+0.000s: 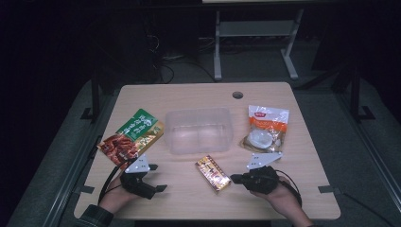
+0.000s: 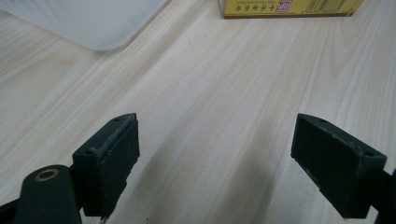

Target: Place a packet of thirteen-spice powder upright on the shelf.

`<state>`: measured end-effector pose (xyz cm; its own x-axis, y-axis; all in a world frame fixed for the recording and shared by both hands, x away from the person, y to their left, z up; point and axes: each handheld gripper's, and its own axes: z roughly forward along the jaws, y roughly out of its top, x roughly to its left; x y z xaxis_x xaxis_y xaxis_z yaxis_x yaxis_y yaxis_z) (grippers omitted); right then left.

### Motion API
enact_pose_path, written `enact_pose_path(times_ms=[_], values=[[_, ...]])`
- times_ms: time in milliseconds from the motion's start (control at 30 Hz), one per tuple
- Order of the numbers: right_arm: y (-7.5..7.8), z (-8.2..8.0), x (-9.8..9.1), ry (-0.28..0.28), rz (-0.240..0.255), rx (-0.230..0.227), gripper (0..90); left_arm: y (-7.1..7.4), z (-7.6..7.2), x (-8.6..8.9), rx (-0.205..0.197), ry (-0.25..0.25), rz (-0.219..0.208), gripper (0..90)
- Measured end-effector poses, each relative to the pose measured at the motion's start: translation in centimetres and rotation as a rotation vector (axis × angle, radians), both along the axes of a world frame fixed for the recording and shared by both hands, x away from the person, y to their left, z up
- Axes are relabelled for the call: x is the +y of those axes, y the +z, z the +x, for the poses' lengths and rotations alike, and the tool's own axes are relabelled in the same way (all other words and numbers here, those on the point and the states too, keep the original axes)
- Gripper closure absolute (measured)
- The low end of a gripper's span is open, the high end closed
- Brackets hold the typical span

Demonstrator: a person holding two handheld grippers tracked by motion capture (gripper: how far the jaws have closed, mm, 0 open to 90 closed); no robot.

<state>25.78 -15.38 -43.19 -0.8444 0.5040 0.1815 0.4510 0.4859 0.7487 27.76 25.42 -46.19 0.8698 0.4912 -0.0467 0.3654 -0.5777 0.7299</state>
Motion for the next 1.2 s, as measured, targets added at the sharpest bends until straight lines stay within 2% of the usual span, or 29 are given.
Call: enact_pose_path(times_ms=[400,500,700,833,867,900,967,1100,1200], values=[[-0.3,-0.5,3.1,0.085,0.001,0.015,89.7,-0.1,0.0,-0.2,0.005,-0.004,0.005,14.8],[-0.6,-0.8,4.6,0.124,-0.018,0.013,89.7,-0.1,0.0,-0.2,0.008,-0.007,0.011,14.9],[-1.0,-0.8,6.1,0.151,-0.029,0.025,89.7,-0.1,-0.1,-0.1,0.007,-0.004,0.006,14.9],[-1.7,-1.1,7.6,0.180,-0.074,0.042,89.7,-0.1,-0.1,-0.2,0.006,-0.010,0.012,14.8],[-1.7,-1.1,7.6,0.180,-0.074,0.042,89.7,-0.1,-0.1,-0.2,0.006,-0.010,0.012,14.8],[-2.0,-1.0,7.8,0.183,-0.104,0.036,89.8,-0.1,-0.1,-0.1,0.007,-0.009,0.009,14.9],[-2.2,-0.9,7.7,0.177,-0.117,0.037,89.7,-0.1,-0.1,-0.1,0.006,-0.008,0.008,14.8],[-2.2,-0.6,7.2,0.154,-0.117,0.057,89.8,0.0,-0.2,-0.1,0.002,-0.011,0.010,14.8],[-2.3,-0.5,6.9,0.150,-0.123,0.051,89.8,0.0,-0.2,-0.2,0.001,-0.015,0.007,14.8]])
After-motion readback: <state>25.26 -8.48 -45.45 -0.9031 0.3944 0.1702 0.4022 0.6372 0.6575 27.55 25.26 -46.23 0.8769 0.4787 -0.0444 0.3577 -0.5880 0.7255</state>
